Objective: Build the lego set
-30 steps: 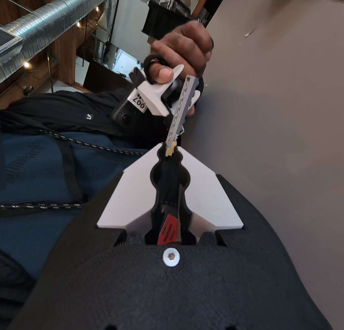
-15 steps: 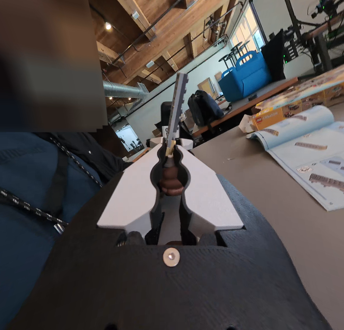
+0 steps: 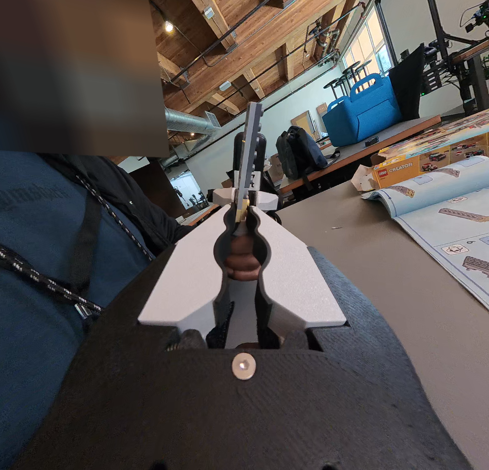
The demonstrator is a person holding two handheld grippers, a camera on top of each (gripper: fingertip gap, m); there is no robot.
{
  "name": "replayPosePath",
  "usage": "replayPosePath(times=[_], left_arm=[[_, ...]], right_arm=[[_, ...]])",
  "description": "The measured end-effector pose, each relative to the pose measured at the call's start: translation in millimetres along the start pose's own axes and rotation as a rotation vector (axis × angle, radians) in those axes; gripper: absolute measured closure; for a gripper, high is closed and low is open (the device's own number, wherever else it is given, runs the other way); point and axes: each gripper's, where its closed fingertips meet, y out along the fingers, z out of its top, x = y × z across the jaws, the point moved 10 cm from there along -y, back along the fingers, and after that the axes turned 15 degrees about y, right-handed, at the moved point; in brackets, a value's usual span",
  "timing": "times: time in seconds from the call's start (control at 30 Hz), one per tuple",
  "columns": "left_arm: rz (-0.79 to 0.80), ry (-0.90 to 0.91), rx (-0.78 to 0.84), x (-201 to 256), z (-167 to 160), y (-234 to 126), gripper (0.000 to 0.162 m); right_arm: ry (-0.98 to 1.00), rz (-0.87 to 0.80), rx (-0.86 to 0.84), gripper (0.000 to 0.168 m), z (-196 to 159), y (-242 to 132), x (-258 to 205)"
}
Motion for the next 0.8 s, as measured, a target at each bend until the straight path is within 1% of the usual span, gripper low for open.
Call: replayPosePath(times=[0.13, 0.23, 0.43, 0.47, 0.67, 0.8], left_arm=[[-0.004, 0.018, -0.010, 1.3, -0.7, -0.2, 0.151], [-0.006, 0.036, -0.011, 2.7, -0.8, -0.1, 0.156], [0.011, 0.067, -0.010, 4.8, -2.2, -0.1, 0.157], [0.015, 0.068, -0.007, 4.6, -2.5, -0.3, 0.162], [0.008, 0.042, 0.009, 2.3, -1.2, -2.0, 0.162], [0.005, 0.032, 0.011, 0.8, -1.1, -5.1, 0.150]], right_arm=[[-0.002, -0.002, -0.005, 0.160, -1.0, 0.6, 0.2], [-0.002, -0.005, -0.005, 0.160, -1.4, 0.4, 0.6], [-0.003, -0.001, -0.010, 0.160, -2.0, 0.0, 0.5], [-0.002, 0.010, -0.014, 0.160, -2.4, 0.2, -0.1], [0.045, 0.022, 0.021, 0.160, -3.5, 2.3, 1.9], [0.026, -0.007, 0.031, 0.160, 0.3, -1.1, 3.2]])
